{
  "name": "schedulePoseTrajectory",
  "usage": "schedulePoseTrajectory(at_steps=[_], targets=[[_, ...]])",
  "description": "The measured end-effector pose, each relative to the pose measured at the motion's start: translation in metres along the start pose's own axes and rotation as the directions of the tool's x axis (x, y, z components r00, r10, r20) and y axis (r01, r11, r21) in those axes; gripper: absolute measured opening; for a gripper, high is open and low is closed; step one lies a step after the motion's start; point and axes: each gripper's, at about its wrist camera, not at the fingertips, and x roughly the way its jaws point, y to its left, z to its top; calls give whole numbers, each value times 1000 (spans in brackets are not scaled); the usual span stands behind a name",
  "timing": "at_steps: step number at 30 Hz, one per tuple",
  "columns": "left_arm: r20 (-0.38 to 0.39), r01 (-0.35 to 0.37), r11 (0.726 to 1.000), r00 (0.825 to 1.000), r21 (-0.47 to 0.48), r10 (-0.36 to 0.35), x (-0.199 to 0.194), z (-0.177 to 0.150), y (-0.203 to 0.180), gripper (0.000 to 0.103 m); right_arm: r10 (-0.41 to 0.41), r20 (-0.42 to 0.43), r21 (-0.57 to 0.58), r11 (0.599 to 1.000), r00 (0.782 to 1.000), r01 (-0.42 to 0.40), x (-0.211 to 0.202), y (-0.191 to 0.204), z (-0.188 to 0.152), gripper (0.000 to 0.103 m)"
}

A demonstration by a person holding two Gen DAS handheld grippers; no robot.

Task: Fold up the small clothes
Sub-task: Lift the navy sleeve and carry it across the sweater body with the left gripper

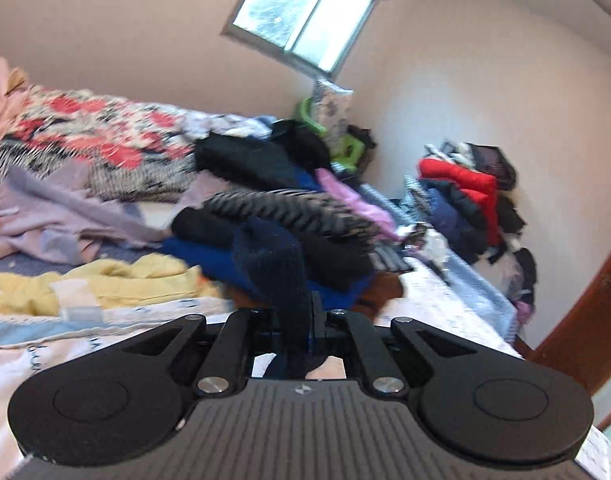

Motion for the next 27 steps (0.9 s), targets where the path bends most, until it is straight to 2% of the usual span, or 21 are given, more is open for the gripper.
schedulePoseTrajectory(at_steps=[5,11,16,21,27], targets=[[0,118,992,993,42,-119,-24,-5,-54,8,0,7,6,1000,1000,0,-2,4,-8,103],[-17,231,970,973,78,-230,-47,-28,-120,8,-3,3,79,997,1000,3,-6,-14,-12,103],[-28,310,941,951,135,-309,-65,-57,-175,8,-3,12,144,990,1000,1,-13,-28,-19,103],[-76,358,912,934,200,-350,-71,-94,-229,8,0,13,188,982,1000,-2,-17,-40,-27,103],[-194,410,884,908,223,-372,-62,-149,-277,8,-2,23,212,977,1000,-2,-23,-47,-32,103]])
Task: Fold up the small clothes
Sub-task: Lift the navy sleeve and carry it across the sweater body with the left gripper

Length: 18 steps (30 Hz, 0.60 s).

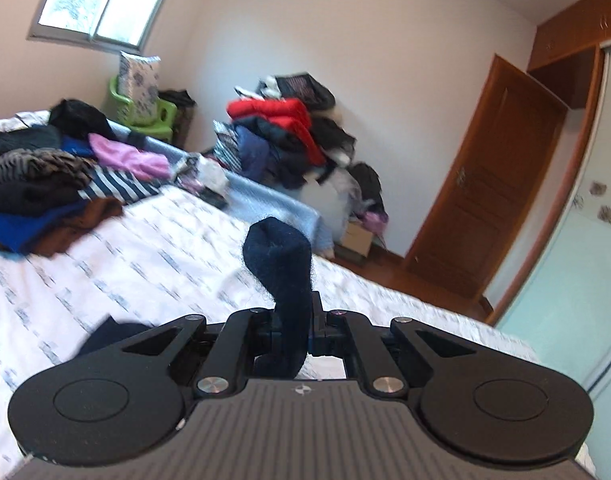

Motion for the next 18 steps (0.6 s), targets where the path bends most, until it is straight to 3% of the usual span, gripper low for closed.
schedulePoseTrajectory(at_steps=[6,18], targets=[[-85,5,994,996,108,5,38,-51,-44,8,-1,6,13,1000,1000,1,-6,-7,-3,103],[-219,8,968,975,250,48,81,-132,-85,8,-12,0,52,999,1000,12,-13,-21,-9,103]])
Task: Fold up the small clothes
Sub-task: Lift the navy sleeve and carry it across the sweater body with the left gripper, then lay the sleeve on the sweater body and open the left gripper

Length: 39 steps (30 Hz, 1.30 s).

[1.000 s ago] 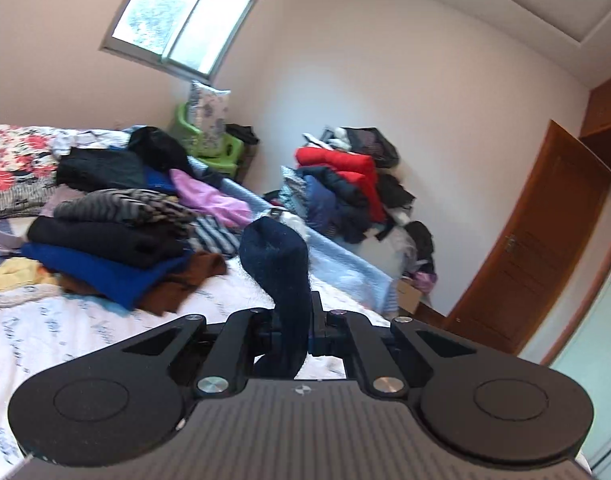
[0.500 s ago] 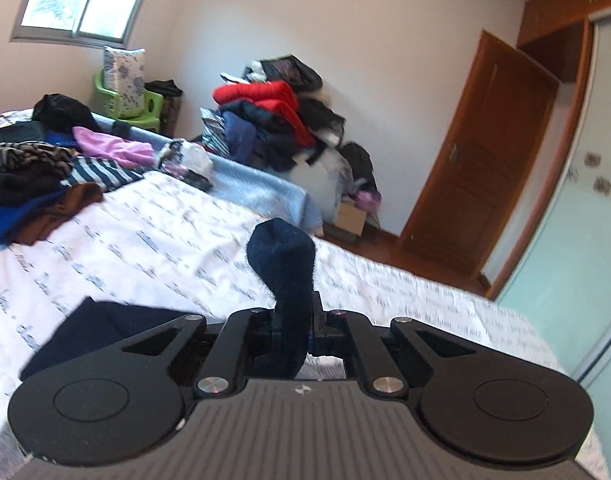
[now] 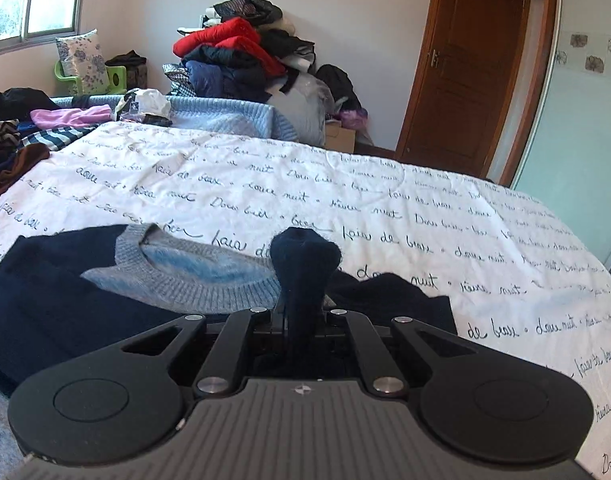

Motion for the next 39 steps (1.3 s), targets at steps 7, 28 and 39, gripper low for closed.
schedulePoseTrajectory(at_steps=[7,28,39], targets=[[-97,54,988,994,142,-41,7,-25,-31,31,-12,-8,4,1000,1000,12,-3,-1,-4,103],[-61,-7,968,998,252,23,-18,-39,3,59,-32,-20,-31,999,999,32,-14,12,-7,103],[-48,-139,965,987,224,153,-67,-59,46,86,-24,-15,-42,999,1000,23,-27,26,-12,103]])
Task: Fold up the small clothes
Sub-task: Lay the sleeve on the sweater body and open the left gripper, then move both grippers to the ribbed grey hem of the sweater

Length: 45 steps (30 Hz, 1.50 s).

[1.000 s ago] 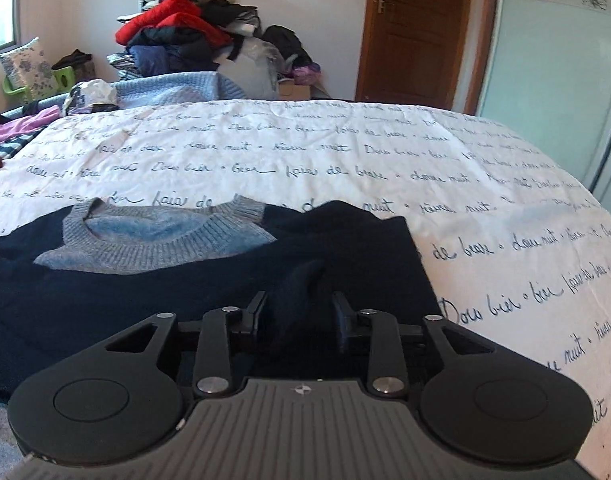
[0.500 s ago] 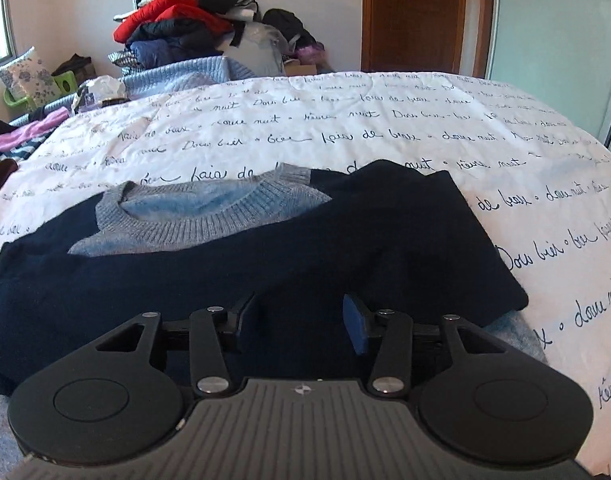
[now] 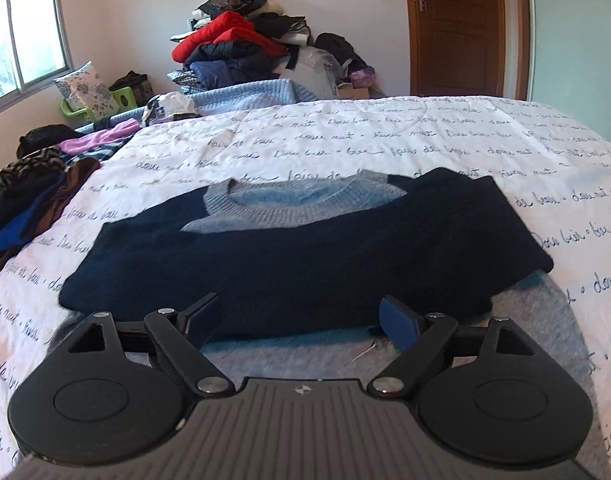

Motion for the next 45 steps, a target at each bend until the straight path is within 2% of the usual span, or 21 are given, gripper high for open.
schedulePoseTrajectory(at_steps=[8,16,29,34,39,45], targets=[[-19,-81,994,997,-73,80,-34,-40,51,88,25,-14,-79,997,1000,-26,-11,29,-11,103],[-21,-119,989,993,-87,118,-72,-77,77,90,46,-23,-125,991,999,-49,-29,49,-26,103],[-12,-134,987,991,-87,134,-122,-119,101,92,80,-34,-83,993,996,-83,-62,47,-46,103],[-13,-126,989,992,-82,125,-135,-129,109,92,92,-52,-53,994,994,-94,-63,49,-57,103],[-7,-131,989,991,-67,130,-147,-138,111,93,72,-61,9,997,996,-72,-63,48,-65,103],[-20,-25,990,1000,-136,23,-167,-152,135,93,61,-54,45,997,997,-58,-69,47,-71,103]])
